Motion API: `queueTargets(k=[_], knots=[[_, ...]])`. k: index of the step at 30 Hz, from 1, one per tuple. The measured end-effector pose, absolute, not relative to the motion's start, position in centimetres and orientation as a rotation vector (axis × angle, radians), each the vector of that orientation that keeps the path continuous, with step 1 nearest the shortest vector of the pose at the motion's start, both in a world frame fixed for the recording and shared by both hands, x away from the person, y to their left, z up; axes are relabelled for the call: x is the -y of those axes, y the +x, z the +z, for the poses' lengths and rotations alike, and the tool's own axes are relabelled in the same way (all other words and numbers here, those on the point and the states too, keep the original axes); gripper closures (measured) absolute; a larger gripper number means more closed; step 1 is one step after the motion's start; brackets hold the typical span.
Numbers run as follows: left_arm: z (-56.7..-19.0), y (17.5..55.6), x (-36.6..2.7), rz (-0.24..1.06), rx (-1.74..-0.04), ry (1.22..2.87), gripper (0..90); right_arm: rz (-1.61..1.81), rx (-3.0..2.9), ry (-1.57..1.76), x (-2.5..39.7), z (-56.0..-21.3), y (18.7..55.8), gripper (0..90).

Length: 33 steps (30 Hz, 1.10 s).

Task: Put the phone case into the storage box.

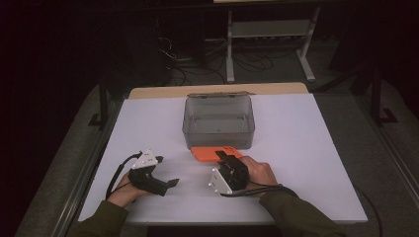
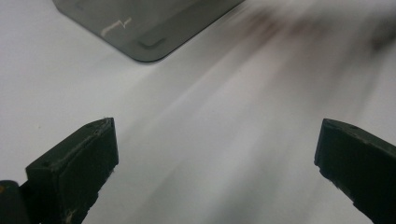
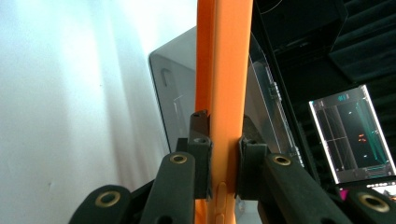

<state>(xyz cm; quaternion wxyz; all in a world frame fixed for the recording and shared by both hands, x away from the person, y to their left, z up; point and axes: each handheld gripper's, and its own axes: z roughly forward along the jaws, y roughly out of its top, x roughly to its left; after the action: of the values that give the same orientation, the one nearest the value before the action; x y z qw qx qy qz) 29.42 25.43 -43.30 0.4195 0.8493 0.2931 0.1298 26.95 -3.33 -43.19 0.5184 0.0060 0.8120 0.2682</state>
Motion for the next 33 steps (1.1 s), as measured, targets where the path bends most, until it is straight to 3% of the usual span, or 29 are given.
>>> queueTargets(k=[33], knots=[[-43.19, 29.4, -25.46, 0.335, -0.743, 2.129, 0.0, 0.767, -2.034, 0.162, 4.15, -42.18, 27.82, 78.6]])
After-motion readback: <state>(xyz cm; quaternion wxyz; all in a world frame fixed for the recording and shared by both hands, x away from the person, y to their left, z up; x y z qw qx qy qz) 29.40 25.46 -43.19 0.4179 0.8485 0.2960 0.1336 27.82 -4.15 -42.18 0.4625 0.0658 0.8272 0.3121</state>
